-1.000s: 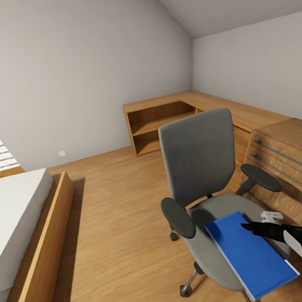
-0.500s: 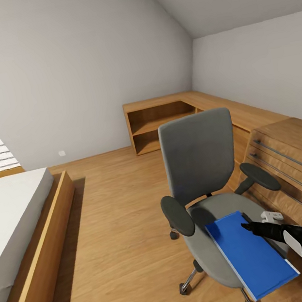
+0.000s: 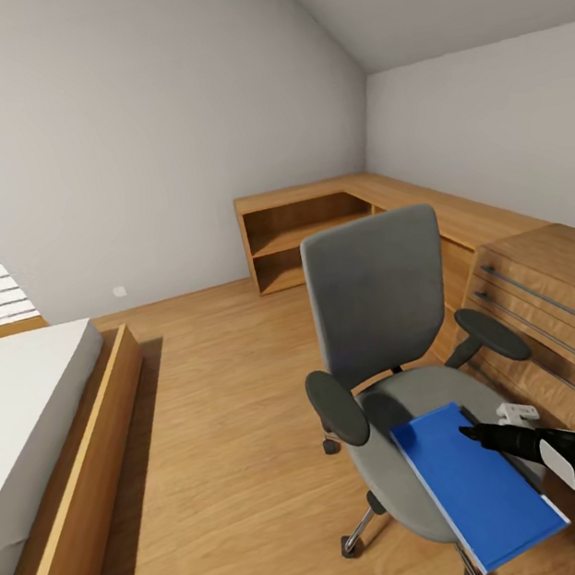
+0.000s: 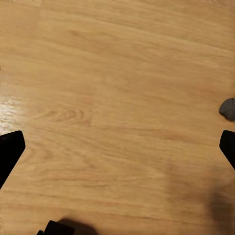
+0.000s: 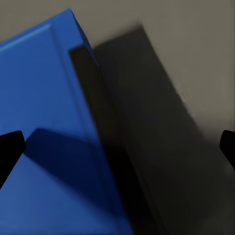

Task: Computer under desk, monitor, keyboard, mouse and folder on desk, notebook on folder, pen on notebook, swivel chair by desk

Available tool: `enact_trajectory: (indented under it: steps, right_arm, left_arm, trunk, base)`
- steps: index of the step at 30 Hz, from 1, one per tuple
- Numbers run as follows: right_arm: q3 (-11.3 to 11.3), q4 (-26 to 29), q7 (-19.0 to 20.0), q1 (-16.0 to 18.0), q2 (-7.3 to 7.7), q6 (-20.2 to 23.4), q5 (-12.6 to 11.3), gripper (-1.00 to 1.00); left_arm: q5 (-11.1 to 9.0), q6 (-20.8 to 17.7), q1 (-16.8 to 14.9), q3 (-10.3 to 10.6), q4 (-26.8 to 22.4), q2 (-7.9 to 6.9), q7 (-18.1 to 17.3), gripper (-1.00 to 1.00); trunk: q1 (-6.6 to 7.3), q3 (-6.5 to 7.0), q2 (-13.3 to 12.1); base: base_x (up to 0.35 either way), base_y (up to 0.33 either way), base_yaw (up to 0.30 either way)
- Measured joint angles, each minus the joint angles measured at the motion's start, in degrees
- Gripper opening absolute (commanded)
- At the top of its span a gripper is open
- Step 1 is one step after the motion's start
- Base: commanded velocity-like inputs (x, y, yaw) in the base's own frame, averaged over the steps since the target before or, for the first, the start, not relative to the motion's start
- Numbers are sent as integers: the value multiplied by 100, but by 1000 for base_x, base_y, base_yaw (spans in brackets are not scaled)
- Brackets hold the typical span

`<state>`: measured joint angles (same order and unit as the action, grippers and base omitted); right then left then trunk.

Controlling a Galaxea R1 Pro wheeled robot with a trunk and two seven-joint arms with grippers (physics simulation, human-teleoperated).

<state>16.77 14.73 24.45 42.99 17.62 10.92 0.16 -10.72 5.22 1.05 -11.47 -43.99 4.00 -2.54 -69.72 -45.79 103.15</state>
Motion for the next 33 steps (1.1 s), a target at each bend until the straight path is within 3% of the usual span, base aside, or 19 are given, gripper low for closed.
enact_trajectory:
  steps: [33]
  right_arm:
    - [-66,-58,-6,-2,-2,-22,63,100]
  left_arm:
    - [0,-4,-1,2,1,7,1,100]
  trunk:
    - [724,592,-1325]
  base:
    - [0,0,0]
